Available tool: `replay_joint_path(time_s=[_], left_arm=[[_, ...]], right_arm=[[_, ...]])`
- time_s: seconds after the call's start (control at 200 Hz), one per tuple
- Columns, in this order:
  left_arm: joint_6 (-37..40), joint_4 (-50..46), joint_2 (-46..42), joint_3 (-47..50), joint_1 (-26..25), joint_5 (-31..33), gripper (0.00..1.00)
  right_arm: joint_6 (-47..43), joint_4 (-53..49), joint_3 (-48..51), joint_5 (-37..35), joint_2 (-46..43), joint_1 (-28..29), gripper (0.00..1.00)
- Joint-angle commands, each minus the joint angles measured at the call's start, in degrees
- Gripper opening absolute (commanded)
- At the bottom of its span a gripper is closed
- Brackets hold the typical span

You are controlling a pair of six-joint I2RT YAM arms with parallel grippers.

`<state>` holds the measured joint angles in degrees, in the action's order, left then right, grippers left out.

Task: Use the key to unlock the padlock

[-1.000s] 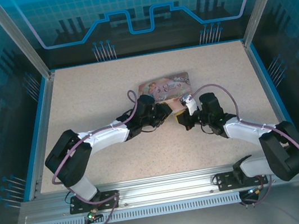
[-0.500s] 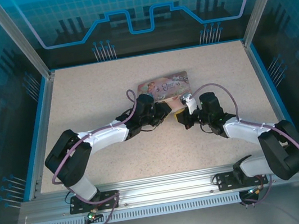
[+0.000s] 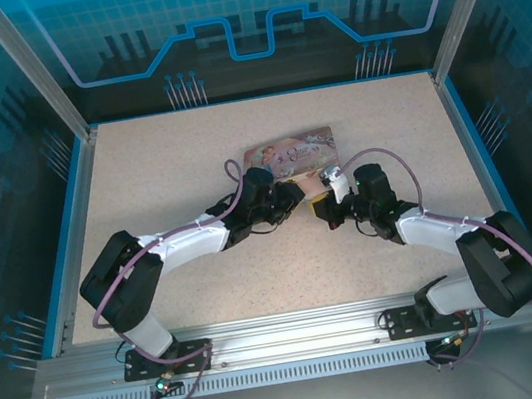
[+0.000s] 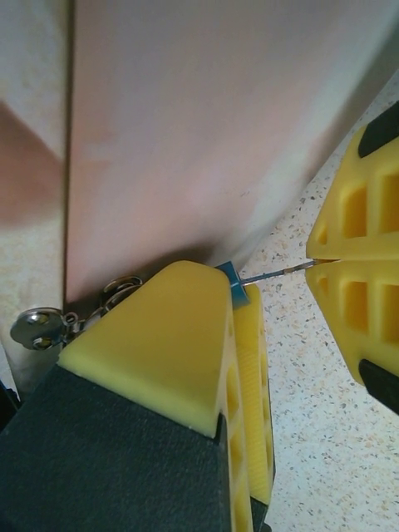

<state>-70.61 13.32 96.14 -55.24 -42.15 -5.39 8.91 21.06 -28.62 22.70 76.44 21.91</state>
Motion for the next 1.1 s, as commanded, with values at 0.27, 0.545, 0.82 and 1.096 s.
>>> replay_joint_path(time_s=[0.27, 0.545, 0.82, 1.096], left_arm=[[-0.99, 0.30, -1.22, -0.67, -1.31, -3.66, 0.02], [-1.08, -0.20, -1.03, -0.83, -1.41, -3.64, 0.01], [-1.01, -0.78, -1.22, -1.17, -1.49, -3.76, 0.01], [-1.10, -0.84, -1.30, -1.09, -1.70, -3.58, 0.01]], right_arm=[[-2.49, 7.04, -3.76, 0.58, 1.68, -1.39, 0.00], [-3.53, 8.28, -4.82, 3.30, 2.63, -2.02, 0.00], [-6.08, 7.42, -6.95, 4.55, 4.43, -3.07, 0.00], [-5.91, 7.98, -8.03, 6.21, 6.31, -3.64, 0.00]])
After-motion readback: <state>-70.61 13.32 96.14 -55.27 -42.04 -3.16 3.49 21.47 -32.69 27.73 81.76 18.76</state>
